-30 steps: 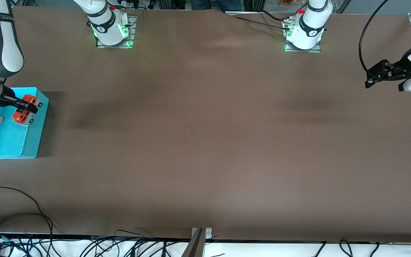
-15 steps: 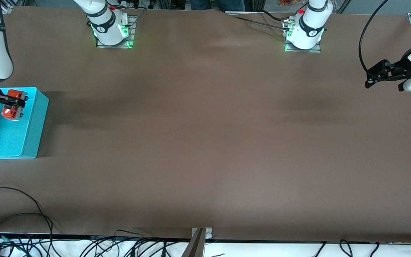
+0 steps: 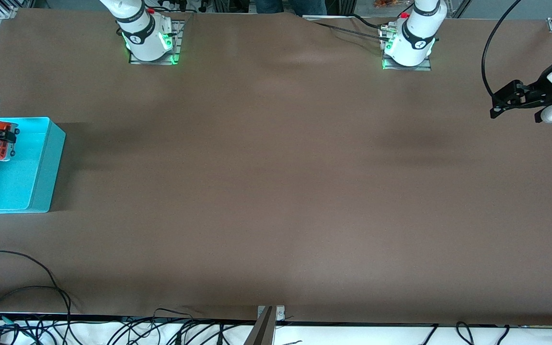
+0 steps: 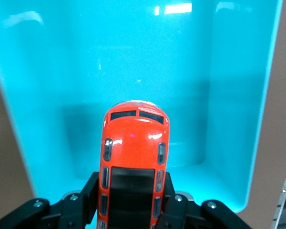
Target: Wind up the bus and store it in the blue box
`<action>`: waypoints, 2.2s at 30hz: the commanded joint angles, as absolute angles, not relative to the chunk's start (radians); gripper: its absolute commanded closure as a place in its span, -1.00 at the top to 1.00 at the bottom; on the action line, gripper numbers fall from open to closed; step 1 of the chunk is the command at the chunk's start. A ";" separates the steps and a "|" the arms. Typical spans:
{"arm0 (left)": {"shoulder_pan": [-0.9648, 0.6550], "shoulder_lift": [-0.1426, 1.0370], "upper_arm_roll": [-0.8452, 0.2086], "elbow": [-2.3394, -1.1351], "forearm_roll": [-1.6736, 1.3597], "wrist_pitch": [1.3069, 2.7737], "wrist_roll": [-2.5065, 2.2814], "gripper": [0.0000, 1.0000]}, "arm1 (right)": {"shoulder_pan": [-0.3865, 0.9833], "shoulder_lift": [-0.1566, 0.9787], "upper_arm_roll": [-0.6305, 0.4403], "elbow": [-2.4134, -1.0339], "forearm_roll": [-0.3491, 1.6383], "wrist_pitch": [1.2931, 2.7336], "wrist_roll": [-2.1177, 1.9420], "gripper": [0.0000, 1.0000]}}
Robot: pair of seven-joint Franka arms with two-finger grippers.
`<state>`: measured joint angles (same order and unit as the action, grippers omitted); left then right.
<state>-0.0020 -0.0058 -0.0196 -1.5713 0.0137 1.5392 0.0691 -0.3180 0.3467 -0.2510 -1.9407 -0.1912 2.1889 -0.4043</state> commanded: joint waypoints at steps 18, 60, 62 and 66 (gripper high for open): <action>-0.002 0.009 -0.025 -1.537 0.000 1.522 0.061 1.00 | -0.454 0.620 -0.221 -1.804 -0.107 2.361 -0.600 -1.00; -0.005 0.009 -0.025 -1.537 0.000 1.522 0.061 1.00 | -0.451 0.347 -0.114 -1.798 -0.107 1.955 -0.592 1.00; -0.005 0.009 -0.025 -1.537 0.000 1.522 0.061 1.00 | -0.451 0.318 -0.100 -1.778 -0.106 1.890 -0.589 1.00; -0.005 0.009 -0.025 -1.537 0.000 1.520 0.061 1.00 | -0.451 0.288 -0.092 -1.711 -0.103 1.741 -0.589 1.00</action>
